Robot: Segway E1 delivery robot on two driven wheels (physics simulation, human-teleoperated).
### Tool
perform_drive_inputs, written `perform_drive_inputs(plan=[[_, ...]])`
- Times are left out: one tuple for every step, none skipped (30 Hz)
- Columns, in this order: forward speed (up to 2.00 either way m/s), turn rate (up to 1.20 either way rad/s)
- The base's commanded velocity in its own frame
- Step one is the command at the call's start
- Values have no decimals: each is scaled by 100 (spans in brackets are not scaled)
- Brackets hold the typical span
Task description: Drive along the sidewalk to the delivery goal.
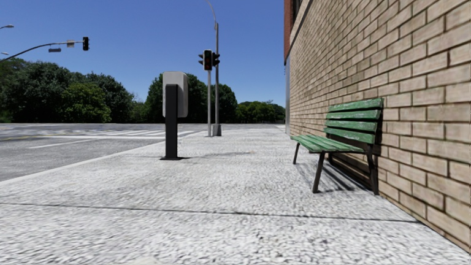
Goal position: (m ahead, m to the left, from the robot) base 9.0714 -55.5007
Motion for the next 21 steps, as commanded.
perform_drive_inputs(plan=[[200, 0], [200, 0], [200, 0], [200, 0], [200, 0], [200, 0], [200, 0], [200, 0], [200, 0], [200, 0], [200, 0], [200, 0], [200, 0], [200, 0], [200, 0], [200, 0], [200, 0], [200, 0], [200, 0], [200, 0], [200, 0]])
